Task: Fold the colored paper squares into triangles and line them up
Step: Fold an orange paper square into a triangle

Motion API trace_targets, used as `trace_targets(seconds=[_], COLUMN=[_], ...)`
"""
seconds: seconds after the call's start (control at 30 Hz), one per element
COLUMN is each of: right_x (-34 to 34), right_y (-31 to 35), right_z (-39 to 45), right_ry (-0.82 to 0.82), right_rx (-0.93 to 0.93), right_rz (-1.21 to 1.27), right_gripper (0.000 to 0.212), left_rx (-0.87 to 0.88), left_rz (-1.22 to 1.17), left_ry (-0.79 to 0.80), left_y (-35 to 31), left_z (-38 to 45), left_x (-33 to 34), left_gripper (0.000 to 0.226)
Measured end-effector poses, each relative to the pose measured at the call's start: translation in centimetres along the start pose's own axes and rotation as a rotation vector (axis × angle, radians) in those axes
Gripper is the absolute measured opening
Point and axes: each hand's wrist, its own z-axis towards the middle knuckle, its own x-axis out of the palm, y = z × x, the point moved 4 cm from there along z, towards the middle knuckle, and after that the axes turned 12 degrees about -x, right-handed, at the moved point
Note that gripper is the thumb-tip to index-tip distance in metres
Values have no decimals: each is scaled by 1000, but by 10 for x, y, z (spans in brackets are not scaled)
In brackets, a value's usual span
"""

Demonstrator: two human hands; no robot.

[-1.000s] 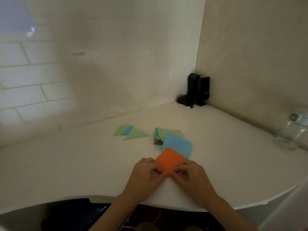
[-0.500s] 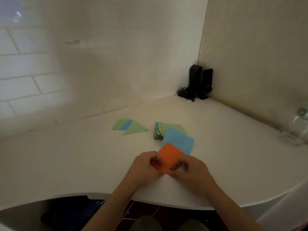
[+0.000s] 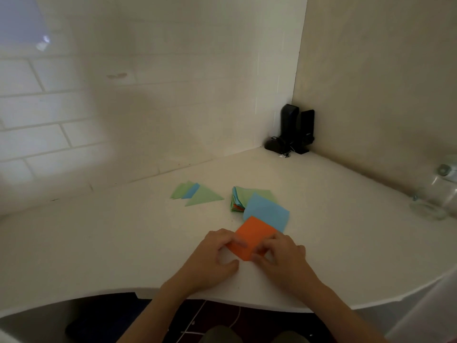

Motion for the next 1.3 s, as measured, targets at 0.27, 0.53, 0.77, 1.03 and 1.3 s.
trace_targets(seconds=[0.27,0.53,0.77,1.03,1.3], right_x=[-12,-5,0,4,7], right_y=[-6,-14,-10,-1,-8], right_z=[4,-9,-9,-5,-3], right_ry=[132,60,-51,-144,-98], right_rx=[-127,-173,-84,-4,43], right_rz=[57,19,9,-120,-21], right_gripper=[6,47,34,26,30], left_rx=[215,158,-4,-210,-255], left_rz=[338,237,119,206,8], left_ry=[-206,-256,-278,-261,-167], left_y=[-4,-9,1,4,10], left_z=[-5,-13,-7,2,8], left_x=[6,5,2,3,-8], left_gripper=[17,11,23,35,29])
